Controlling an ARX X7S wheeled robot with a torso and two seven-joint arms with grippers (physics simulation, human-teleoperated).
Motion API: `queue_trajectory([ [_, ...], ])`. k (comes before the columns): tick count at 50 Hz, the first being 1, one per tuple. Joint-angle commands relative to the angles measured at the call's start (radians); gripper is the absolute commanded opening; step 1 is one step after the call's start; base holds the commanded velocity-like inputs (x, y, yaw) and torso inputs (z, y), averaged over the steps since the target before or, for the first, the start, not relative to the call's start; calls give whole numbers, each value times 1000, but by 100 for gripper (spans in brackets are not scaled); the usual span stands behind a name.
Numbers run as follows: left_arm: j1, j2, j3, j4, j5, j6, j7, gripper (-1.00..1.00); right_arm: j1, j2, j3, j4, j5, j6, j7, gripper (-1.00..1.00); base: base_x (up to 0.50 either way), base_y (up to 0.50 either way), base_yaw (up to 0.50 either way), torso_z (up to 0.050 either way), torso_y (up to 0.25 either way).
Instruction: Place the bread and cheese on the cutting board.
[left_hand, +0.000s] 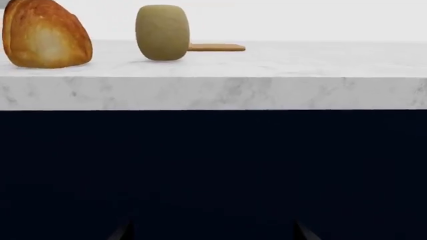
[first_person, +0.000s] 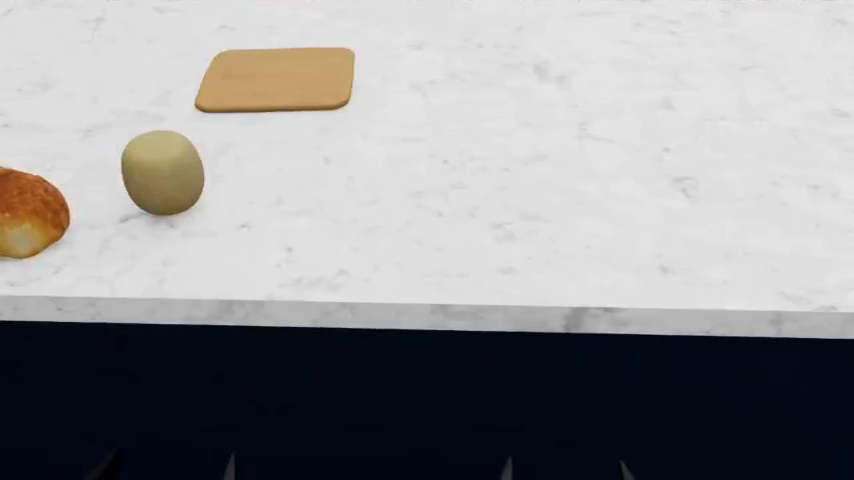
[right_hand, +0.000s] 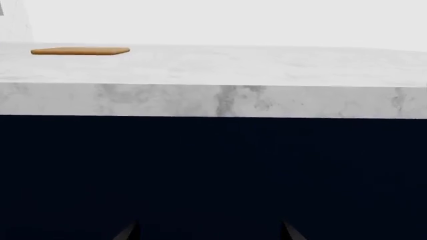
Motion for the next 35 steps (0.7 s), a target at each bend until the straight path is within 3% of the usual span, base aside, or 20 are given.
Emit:
queue_trajectory([
  [1,34,1,-34,70,19,-46,19,100,-27,-7,4,-63,21,26,-16,100,0,0,0,0,0],
  [11,42,-23,-6,125,13,-85,-6,100,-36,24,-13,-131,39,71,7,100,0,0,0,0,0],
  [15,48,-18,-24,461,-70,-350,-41,100,-15,62,-25,-426,23,283,19,100,0,0,0,0,0],
  [16,23,-59,31,563,-1,-426,-41,100,-1,71,-21,-476,28,336,19,100,0,0,0,0,0],
  [17,-19,-25,-33,673,-105,-563,-47,100,19,83,-25,-539,20,397,20,100,0,0,0,0,0],
  [19,-105,-40,-38,805,-129,-765,-72,100,53,80,-1,-616,71,478,11,100,0,0,0,0,0],
  [28,-338,-40,-139,985,-257,-1209,-100,100,321,119,-16,-902,107,1023,44,100,0,0,0,0,0],
  [30,-420,-80,-95,1001,-272,-1301,-92,100,373,111,-1,-921,119,1088,48,100,0,0,0,0,0],
  [35,-541,-3,-246,1107,-363,-1534,-78,100,471,122,-6,-973,138,1292,53,100,0,0,0,0,0],
])
